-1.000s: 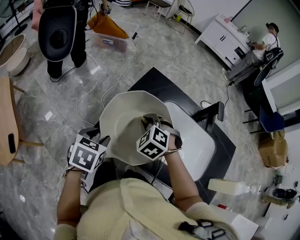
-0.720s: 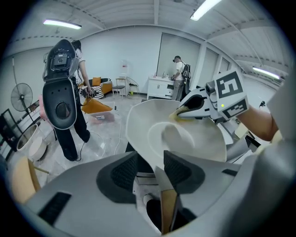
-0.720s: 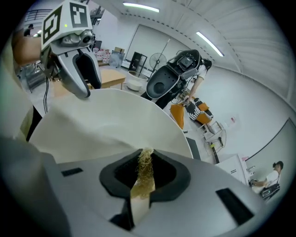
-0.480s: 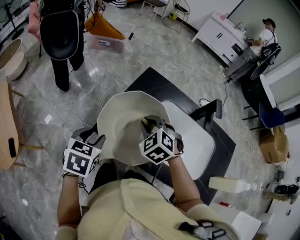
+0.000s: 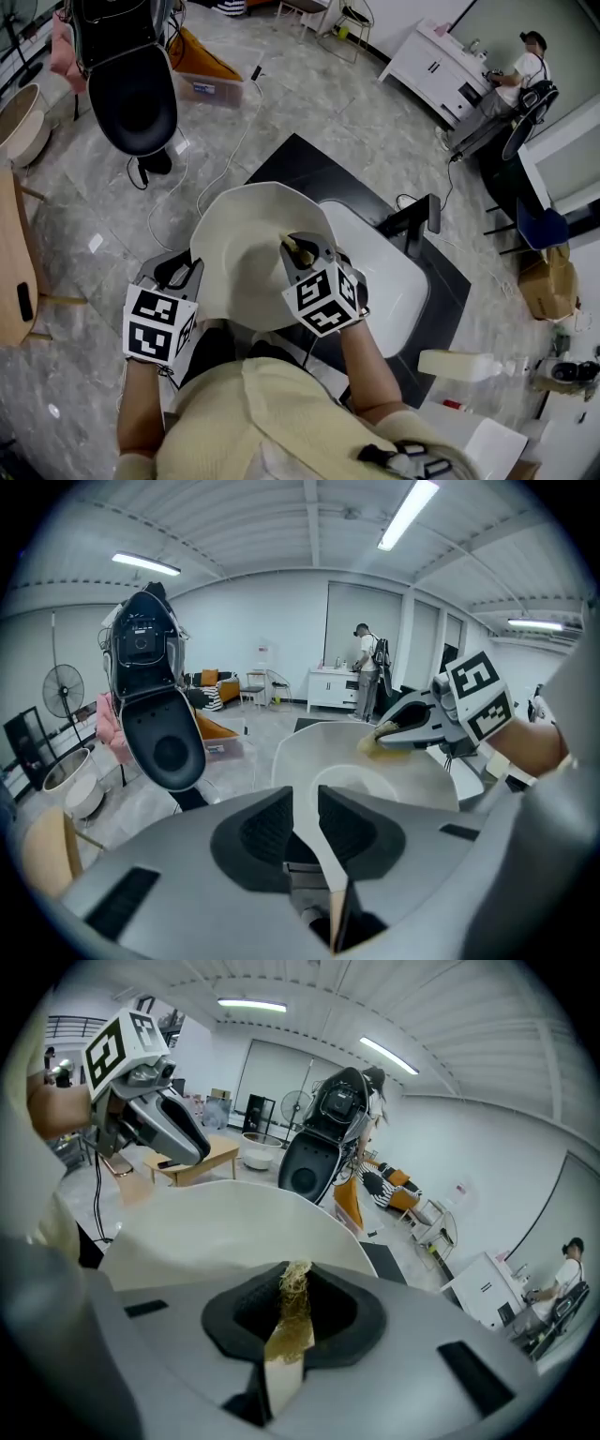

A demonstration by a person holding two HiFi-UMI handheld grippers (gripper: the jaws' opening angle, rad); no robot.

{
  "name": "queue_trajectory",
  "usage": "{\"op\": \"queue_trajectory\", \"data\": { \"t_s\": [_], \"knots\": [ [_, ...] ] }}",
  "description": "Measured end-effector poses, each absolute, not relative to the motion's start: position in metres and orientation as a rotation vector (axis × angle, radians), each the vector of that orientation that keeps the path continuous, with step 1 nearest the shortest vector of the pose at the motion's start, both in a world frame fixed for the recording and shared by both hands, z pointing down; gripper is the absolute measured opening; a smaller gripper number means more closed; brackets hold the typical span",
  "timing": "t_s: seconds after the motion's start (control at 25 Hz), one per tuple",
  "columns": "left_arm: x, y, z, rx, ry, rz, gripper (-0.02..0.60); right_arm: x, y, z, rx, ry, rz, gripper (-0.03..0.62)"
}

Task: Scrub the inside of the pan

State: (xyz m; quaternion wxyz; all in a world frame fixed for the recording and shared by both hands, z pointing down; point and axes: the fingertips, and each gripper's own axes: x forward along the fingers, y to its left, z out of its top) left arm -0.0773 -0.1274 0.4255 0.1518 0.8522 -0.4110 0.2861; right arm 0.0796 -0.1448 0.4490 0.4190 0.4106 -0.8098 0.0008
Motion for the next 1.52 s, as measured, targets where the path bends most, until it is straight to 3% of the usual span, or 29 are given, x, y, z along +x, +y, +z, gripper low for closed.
{"op": "queue_trajectory", "data": {
  "t_s": [0.64,1.52],
  "knots": [
    [-0.064,-0.134,0.394,2.542,-1.212,0.579,0.038,0.084,-0.135,0.413,1.183,-2.175,0.076,0.054],
    [-0.060,-0.134,0.405,2.543,-1.196,0.620,0.014,0.085,-0.131,0.413,1.226,-2.226,0.155,0.051]
  ]
}}
